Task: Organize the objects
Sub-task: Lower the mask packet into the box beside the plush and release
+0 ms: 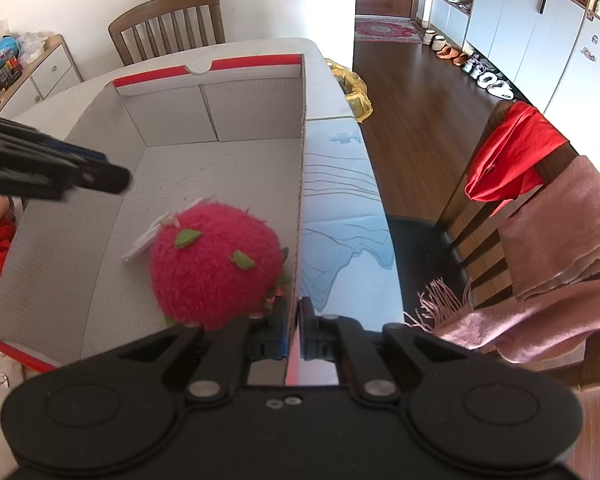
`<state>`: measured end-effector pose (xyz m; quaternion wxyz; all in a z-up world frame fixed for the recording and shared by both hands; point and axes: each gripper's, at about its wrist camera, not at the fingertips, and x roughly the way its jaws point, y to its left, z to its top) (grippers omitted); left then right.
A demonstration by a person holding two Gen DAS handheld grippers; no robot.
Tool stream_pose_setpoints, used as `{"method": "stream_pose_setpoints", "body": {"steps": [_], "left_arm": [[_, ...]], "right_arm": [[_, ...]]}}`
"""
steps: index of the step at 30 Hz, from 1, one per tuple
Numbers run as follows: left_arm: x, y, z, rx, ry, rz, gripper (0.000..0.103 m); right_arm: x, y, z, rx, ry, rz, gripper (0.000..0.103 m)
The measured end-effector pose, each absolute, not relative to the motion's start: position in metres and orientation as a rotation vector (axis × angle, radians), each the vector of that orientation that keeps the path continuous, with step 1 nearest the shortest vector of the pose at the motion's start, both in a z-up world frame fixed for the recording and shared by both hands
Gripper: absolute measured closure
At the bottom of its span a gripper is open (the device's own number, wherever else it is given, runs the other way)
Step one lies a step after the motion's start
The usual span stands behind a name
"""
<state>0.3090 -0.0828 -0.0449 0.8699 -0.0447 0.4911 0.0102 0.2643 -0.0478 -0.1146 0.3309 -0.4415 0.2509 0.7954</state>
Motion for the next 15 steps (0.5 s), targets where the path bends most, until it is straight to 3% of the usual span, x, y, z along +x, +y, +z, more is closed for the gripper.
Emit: {"method": "stream_pose_setpoints", "body": {"steps": [3,9,15], "left_arm": [[0.291,-0.073,-0.028,-0.128,0.998,0.034,0.07],[0.245,-0.057,0.002,-0.18,0.886,0.083,0.037],[0.199,-0.032,0.017,-0.245,0.836,0.153,0.03]], "right_arm": [[0.264,-0.048,-0.115,-1.158,0.653,2.082,0.098],[0.263,-0.048,-0.115,-1.163,0.65,2.089,0.098],[0.264,-0.047,-0.114,-1.172,0.645,2.097,0.098]]}}
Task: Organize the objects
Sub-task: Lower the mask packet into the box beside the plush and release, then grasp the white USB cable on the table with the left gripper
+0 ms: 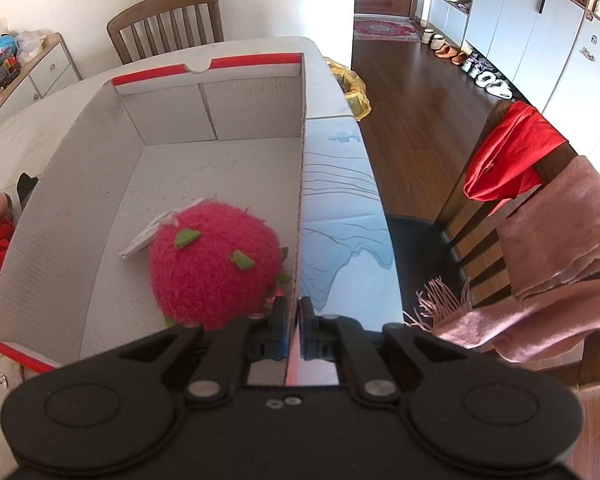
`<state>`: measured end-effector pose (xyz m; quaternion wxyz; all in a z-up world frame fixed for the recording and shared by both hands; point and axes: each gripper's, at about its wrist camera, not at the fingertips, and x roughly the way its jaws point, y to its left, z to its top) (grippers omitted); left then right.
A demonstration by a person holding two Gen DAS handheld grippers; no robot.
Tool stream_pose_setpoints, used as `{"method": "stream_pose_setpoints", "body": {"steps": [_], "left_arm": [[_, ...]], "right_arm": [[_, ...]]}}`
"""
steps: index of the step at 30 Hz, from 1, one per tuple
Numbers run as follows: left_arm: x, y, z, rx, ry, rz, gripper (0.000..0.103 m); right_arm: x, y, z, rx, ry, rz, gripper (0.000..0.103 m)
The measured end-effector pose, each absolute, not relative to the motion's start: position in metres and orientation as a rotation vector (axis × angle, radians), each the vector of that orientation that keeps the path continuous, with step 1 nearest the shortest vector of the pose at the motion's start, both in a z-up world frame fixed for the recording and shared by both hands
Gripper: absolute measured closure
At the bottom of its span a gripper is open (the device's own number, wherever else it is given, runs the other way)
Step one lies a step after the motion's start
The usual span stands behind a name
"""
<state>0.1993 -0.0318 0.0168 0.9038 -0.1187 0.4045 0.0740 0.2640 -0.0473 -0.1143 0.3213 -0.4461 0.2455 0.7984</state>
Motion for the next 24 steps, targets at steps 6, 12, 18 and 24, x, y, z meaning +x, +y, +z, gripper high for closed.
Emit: {"method": "stream_pose_setpoints", "body": {"steps": [6,12,18,24], "left_arm": [[0.15,-0.01,0.008,-0.312,0.825,0.223,0.025],[0.111,0.013,-0.017,-0.373,0.876,0.304,0.018],[0.075,0.025,-0.035,-0.393,0.901,0.373,0.0],[0.046,0.035,-0.058,-0.439,0.946,0.442,0.0]], "right_arm": [[0.265,-0.047,-0.114,-1.179,0.644,2.103,0.098],[0.265,-0.047,-0.113,-1.195,0.632,2.112,0.098],[0.265,-0.048,-0.113,-1.207,0.625,2.121,0.098],[0.264,-0.048,-0.113,-1.219,0.626,2.128,0.097]]}}
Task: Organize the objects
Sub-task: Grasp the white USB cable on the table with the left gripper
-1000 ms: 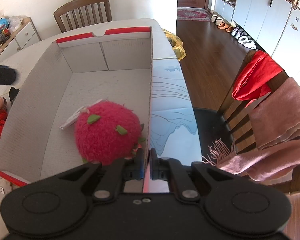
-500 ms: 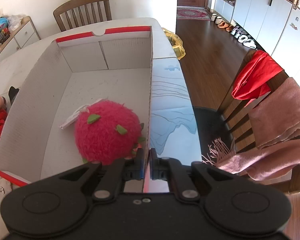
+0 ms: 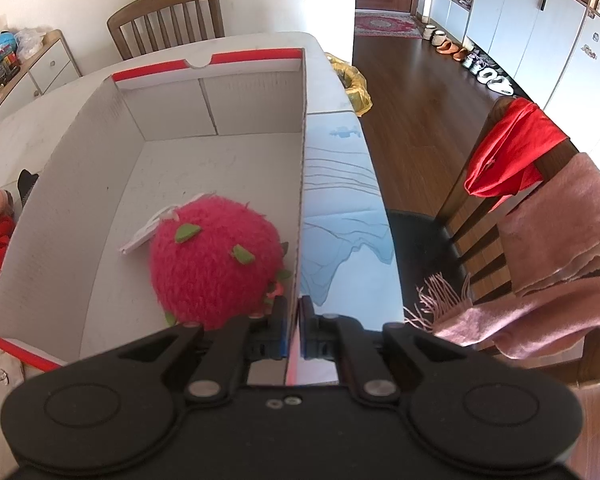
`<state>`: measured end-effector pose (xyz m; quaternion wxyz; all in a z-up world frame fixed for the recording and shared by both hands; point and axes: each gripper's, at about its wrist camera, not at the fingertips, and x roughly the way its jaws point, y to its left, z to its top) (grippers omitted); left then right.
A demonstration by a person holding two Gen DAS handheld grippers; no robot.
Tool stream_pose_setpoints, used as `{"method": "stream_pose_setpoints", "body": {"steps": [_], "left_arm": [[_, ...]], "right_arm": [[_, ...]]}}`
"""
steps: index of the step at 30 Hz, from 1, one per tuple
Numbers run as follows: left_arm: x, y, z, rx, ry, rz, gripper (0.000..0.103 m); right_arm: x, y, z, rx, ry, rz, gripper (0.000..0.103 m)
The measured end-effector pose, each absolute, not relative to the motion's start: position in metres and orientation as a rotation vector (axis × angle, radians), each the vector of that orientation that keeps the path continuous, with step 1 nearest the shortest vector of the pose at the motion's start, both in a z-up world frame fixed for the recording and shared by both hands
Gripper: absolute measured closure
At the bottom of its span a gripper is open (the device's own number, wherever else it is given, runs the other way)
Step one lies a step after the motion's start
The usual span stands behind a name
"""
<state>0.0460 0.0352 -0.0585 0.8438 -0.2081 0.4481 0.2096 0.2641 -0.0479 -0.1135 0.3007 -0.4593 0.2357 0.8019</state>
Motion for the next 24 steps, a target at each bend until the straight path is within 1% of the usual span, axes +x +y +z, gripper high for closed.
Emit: {"method": "stream_pose_setpoints", "body": {"steps": [10,13,17,20,21,22,23,24], "left_arm": [[0.004,0.043,-0.102,-0.488,1.031,0.556,0.0],[-0.001,0.042,-0.116,-0.452,1.076,0.56,0.0],[-0.004,0.036,-0.127,-0.365,1.095,0.564,0.001],[-0.005,0.039,-0.132,-0.364,1.099,0.57,0.002],[-0.003,0.04,-0.132,-0.36,1.099,0.577,0.007],[-0.003,0.04,-0.133,-0.349,1.101,0.582,0.016],[-0.001,0.039,-0.133,-0.333,1.108,0.587,0.021],[0.001,0.038,-0.133,-0.32,1.115,0.589,0.029]], "right_arm": [[0.263,-0.05,-0.116,-1.253,0.611,2.138,0.097],[0.263,-0.05,-0.116,-1.258,0.607,2.143,0.097],[0.262,-0.05,-0.116,-1.264,0.6,2.149,0.097],[0.262,-0.051,-0.116,-1.27,0.596,2.151,0.097],[0.262,-0.05,-0.116,-1.273,0.594,2.153,0.097],[0.262,-0.05,-0.116,-1.273,0.593,2.154,0.097],[0.262,-0.05,-0.116,-1.274,0.594,2.155,0.097],[0.262,-0.05,-0.116,-1.276,0.595,2.156,0.097]]}}
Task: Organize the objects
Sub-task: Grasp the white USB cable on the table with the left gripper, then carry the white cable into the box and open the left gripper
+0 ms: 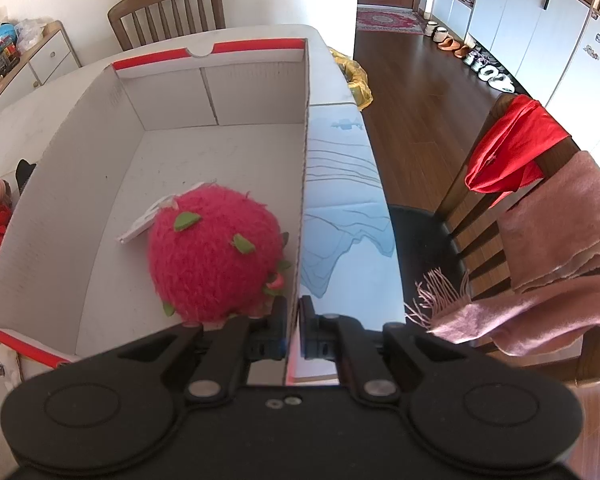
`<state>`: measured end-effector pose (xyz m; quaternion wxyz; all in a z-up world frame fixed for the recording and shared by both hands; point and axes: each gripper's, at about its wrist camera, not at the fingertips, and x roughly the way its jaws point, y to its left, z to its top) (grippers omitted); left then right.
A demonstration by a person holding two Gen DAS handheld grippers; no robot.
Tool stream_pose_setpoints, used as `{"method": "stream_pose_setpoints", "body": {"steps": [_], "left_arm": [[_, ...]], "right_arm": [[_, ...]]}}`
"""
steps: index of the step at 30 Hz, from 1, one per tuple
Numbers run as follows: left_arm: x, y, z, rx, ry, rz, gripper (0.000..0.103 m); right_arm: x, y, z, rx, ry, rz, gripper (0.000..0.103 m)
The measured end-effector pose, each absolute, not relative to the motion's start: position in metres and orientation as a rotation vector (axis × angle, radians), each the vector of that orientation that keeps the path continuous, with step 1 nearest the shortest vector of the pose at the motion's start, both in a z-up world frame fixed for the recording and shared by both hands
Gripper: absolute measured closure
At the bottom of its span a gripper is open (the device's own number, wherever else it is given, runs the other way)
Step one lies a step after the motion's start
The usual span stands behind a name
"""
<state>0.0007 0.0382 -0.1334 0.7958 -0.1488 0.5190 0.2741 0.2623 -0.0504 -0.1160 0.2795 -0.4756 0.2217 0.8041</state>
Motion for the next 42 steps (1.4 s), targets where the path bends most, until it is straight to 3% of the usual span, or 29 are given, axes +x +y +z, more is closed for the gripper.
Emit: {"method": "stream_pose_setpoints", "body": {"steps": [1,3,5,7,9,12,15,29,42], "left_arm": [[0.002,0.037,-0.134,-0.308,1.119,0.587,0.036],[0.006,0.039,-0.133,-0.31,1.113,0.584,0.039],[0.009,0.041,-0.132,-0.324,1.104,0.581,0.05],[0.01,0.046,-0.13,-0.36,1.098,0.572,0.067],[0.013,0.048,-0.129,-0.371,1.106,0.571,0.073],[0.014,0.049,-0.127,-0.381,1.12,0.566,0.09],[0.017,0.051,-0.129,-0.396,1.13,0.579,0.098],[-0.023,0.073,-0.082,-0.566,0.993,0.657,0.101],[-0.02,0.095,0.005,-0.587,0.768,0.663,0.101]], "right_arm": [[0.262,-0.051,-0.116,-1.276,0.595,2.157,0.097],[0.262,-0.051,-0.116,-1.279,0.59,2.159,0.097],[0.262,-0.051,-0.116,-1.28,0.591,2.16,0.097],[0.262,-0.051,-0.117,-1.283,0.587,2.164,0.097],[0.263,-0.051,-0.117,-1.285,0.585,2.167,0.097],[0.263,-0.051,-0.117,-1.286,0.585,2.17,0.097],[0.263,-0.051,-0.117,-1.286,0.584,2.173,0.097],[0.263,-0.05,-0.117,-1.299,0.57,2.189,0.097],[0.262,-0.051,-0.118,-1.313,0.559,2.209,0.097]]}}
